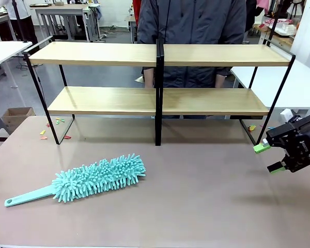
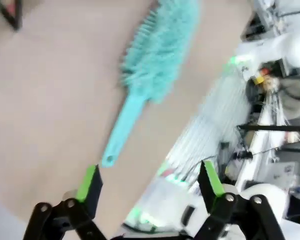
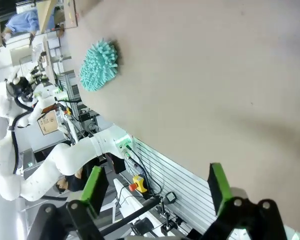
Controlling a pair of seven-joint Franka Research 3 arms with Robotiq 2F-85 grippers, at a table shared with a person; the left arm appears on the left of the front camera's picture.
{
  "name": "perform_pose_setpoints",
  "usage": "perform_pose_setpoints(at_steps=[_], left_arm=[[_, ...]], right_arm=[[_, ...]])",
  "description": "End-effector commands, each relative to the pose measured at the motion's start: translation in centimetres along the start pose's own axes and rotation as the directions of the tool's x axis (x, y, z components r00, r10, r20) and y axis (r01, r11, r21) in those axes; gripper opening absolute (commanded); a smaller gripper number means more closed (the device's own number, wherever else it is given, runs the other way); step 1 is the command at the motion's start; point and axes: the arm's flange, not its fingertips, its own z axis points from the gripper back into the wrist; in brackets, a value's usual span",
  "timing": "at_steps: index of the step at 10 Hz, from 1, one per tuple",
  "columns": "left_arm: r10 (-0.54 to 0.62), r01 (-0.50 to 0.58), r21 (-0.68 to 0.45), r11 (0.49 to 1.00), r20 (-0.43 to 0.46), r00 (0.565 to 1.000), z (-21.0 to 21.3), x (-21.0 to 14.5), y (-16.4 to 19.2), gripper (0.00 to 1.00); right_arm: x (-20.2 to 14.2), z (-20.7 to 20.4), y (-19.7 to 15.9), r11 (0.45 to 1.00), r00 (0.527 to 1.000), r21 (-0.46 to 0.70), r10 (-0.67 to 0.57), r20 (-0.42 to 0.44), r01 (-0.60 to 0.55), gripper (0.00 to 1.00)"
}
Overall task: Clean the shelves.
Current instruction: Place the Duster on the table.
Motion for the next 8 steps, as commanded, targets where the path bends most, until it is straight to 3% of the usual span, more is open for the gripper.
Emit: perform_pose_setpoints(at_steps=[1,2,3,4,5,6,7,8], left_arm=[[0.045,0.017,-0.254,0.967,0.236,0.971,-0.9,-0.7,-4.0,1.00],[0.134,0.001,-0.388,0.922,0.322,0.937,-0.5,-1.1,-5.0,1.00],[0.201,0.034,-0.485,0.874,0.423,0.883,0.3,-1.2,-5.2,1.00],[0.232,0.116,-0.574,0.811,0.497,0.837,1.0,-1.4,-5.4,1.00],[0.265,0.169,-0.593,0.787,0.573,0.775,1.7,-1.6,-5.4,1.00],[0.296,0.173,-0.619,0.766,0.578,0.760,2.2,-2.0,-5.3,1.00],[0.197,0.117,-0.549,0.828,0.480,0.855,1.5,-1.7,-5.9,1.00],[0.197,0.117,-0.549,0.828,0.480,0.855,1.5,-1.7,-5.9,1.00]], right_arm=[[-0.3,5.3,3.0,0.985,0.995,0.164,-0.064,0.074,0.051,1.00],[-0.6,8.5,4.5,0.961,0.990,0.260,-0.116,0.080,0.091,1.00],[-1.1,11.1,5.8,0.916,0.988,0.372,-0.154,-0.019,0.150,1.00],[-1.4,12.3,6.3,0.895,0.990,0.424,-0.137,-0.042,0.141,1.00],[-1.7,13.2,6.5,0.860,0.994,0.499,-0.100,-0.035,0.104,1.00],[-1.9,13.3,6.5,0.850,0.996,0.527,-0.035,0.078,-0.011,1.00],[-2.5,13.6,7.0,0.906,0.996,0.415,-0.083,-0.022,0.085,1.00],[-2.5,13.6,7.0,0.906,0.996,0.415,-0.083,-0.022,0.085,1.00]])
